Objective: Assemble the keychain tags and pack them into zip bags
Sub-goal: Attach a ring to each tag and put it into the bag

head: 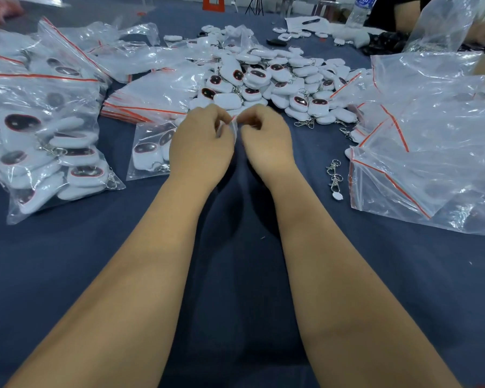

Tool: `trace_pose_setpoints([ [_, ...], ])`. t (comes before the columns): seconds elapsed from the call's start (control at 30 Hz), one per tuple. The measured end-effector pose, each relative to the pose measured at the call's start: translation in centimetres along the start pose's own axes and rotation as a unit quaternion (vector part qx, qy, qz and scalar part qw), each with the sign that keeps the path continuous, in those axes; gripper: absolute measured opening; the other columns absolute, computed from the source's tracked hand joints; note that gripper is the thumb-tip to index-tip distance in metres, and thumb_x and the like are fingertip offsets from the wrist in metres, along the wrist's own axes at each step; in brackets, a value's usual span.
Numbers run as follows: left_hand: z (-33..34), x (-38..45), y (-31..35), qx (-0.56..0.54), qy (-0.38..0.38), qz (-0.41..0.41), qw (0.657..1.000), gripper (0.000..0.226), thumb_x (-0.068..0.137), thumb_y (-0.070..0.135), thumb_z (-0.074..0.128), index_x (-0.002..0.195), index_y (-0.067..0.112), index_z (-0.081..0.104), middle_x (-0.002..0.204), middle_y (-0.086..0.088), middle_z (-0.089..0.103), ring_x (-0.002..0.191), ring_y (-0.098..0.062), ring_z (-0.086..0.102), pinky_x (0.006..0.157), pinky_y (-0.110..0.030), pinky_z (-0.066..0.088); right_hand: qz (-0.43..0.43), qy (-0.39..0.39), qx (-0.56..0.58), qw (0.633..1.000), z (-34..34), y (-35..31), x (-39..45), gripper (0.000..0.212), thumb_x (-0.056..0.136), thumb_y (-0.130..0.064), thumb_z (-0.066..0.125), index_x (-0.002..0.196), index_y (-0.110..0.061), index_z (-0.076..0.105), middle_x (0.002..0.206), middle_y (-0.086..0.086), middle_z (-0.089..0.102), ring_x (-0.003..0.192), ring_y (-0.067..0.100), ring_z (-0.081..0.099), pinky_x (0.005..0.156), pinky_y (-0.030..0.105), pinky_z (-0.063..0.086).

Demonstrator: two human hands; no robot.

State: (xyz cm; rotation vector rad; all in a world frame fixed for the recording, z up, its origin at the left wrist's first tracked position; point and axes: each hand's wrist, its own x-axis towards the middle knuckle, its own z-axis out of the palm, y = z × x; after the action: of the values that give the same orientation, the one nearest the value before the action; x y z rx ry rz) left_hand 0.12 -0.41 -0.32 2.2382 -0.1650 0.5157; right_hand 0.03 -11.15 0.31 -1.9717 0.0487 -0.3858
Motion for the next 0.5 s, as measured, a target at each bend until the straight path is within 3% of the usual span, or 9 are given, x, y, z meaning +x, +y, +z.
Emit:
trace_pose_setpoints([
  [0.07,0.4,-0.2,-0.1,0.105,-0.033,0.027,0.994,0.028,0.092,0.015,0.048,0.116,0.013,0.064,0.119,-0.011,0.054,0.113,-0.028,0.048,0.080,-0.030,0.035,0.028,0.042,0.014,0.999,-0.3,0.6,0.5,0.029,0.084,0.005,0.042,0.099,-0.014,0.058,0.104,0.002,0.061,0.094,0.016,0.055,0.085,0.026,0.046],
  [0.13,0.7,-0.7,0.3,0.185,-0.049,0.048,0.980,0.028,0.092,0.014,0.049,0.116,0.007,0.061,0.124,-0.016,0.045,0.118,-0.032,0.039,0.080,-0.033,0.033,0.051,0.031,-0.005,0.998,-0.5,1.1,0.9,0.040,0.084,0.007,0.038,0.117,-0.011,0.055,0.119,0.008,0.056,0.105,0.021,0.054,0.092,0.033,0.046],
  [0.2,1.0,-1.1,0.9,0.242,-0.043,0.069,0.967,0.030,0.090,0.014,0.051,0.117,0.004,0.058,0.135,-0.018,0.037,0.123,-0.034,0.034,0.086,-0.035,0.033,0.041,0.008,-0.046,0.998,-0.3,1.3,1.3,0.049,0.085,0.007,0.038,0.130,-0.011,0.050,0.128,0.010,0.051,0.114,0.023,0.051,0.093,0.030,0.042],
  [0.27,1.4,-1.2,1.4,0.251,-0.051,0.085,0.963,0.036,0.090,0.011,0.052,0.125,0.004,0.053,0.148,-0.019,0.028,0.134,-0.034,0.029,0.098,-0.037,0.032,-0.008,-0.011,-0.136,0.991,0.1,1.3,2.0,0.043,0.090,0.002,0.043,0.132,-0.009,0.049,0.129,0.013,0.053,0.115,0.028,0.052,0.090,0.031,0.040],
  [0.37,1.7,-1.1,1.5,0.209,-0.141,0.085,0.964,0.060,0.090,0.006,0.050,0.147,0.004,0.030,0.144,-0.015,0.040,0.132,-0.032,0.038,0.097,-0.037,0.036,-0.064,-0.041,-0.277,0.958,0.4,1.5,2.9,0.038,0.100,-0.014,0.039,0.137,-0.011,0.046,0.132,0.009,0.054,0.118,0.031,0.048,0.083,0.034,0.038],
  [0.43,1.8,-1.3,1.0,0.224,-0.189,0.108,0.950,0.079,0.090,0.008,0.050,0.154,0.001,0.005,0.144,-0.014,0.044,0.128,-0.032,0.041,0.094,-0.038,0.037,-0.057,-0.076,-0.338,0.937,0.3,1.8,3.2,0.046,0.103,-0.026,0.036,0.149,-0.021,0.033,0.148,0.000,0.040,0.127,0.027,0.038,0.087,0.036,0.032],
  [0.5,1.6,-1.2,0.8,0.233,-0.208,0.115,0.943,0.086,0.092,0.012,0.048,0.153,0.002,-0.012,0.154,-0.013,0.036,0.134,-0.031,0.037,0.099,-0.037,0.034,-0.046,-0.115,-0.383,0.916,0.1,1.9,3.2,0.056,0.103,-0.034,0.035,0.155,-0.031,0.017,0.161,-0.010,0.020,0.140,0.026,0.024,0.098,0.043,0.025],
])
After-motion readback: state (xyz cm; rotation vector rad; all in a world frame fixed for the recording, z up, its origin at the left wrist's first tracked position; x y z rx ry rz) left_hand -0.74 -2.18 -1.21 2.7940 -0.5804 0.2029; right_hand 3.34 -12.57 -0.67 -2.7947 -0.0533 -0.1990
